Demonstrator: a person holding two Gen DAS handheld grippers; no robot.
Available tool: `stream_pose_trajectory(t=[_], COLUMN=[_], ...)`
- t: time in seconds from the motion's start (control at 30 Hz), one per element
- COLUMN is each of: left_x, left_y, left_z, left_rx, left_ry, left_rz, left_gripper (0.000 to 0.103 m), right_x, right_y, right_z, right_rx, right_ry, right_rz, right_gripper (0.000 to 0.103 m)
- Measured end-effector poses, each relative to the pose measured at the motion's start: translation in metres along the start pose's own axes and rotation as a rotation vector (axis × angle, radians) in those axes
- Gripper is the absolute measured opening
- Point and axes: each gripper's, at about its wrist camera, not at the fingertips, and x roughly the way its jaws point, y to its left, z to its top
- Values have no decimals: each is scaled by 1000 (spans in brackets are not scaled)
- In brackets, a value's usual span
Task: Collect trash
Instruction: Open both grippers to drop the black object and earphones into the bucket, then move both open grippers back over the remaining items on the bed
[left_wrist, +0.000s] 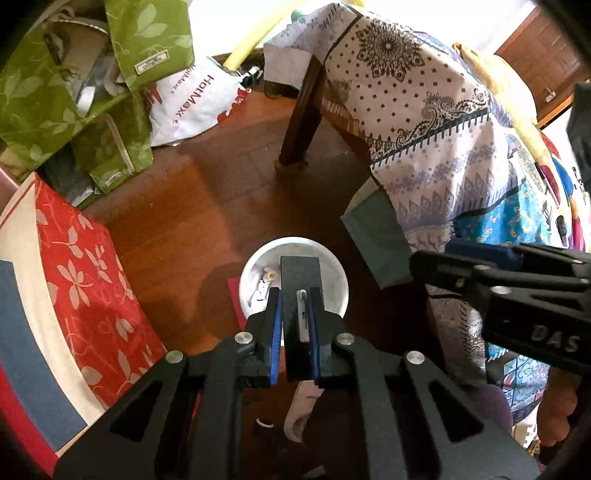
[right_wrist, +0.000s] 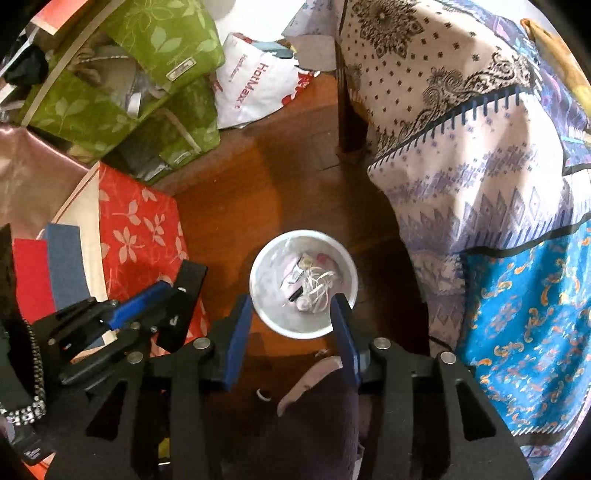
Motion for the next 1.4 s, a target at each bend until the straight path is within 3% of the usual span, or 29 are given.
stream_pose_trajectory(t=[0.37,0.57,0.8,1.13,1.27,1.4], left_x=[2,-29,-81,-142,-154,-153], left_y=[-20,-41,-76,-160,-201,-245], left_z=[14,9,9,17,18,20], left_rx=[11,88,174,300,374,426], left_ry=[12,-43,-143,-281,-325,-339], left_rz=[-8,19,17,-54,-66,-103], left_gripper=[19,19,19,25,46,49], right_x=[-35,-64,-124,-212,-241,-260], right_y=[-17,-25,-44,-88,-115,-142], right_z=[-12,-24,-39,-72,-90,-106], right_rx=[-5,14,47,104,150,183], right_ry=[-84,-150,-287,-478,-542,-583], right_rz=[-43,-44,-64,-118,-145,-200], right_gripper=[40,40,40,40,40,40])
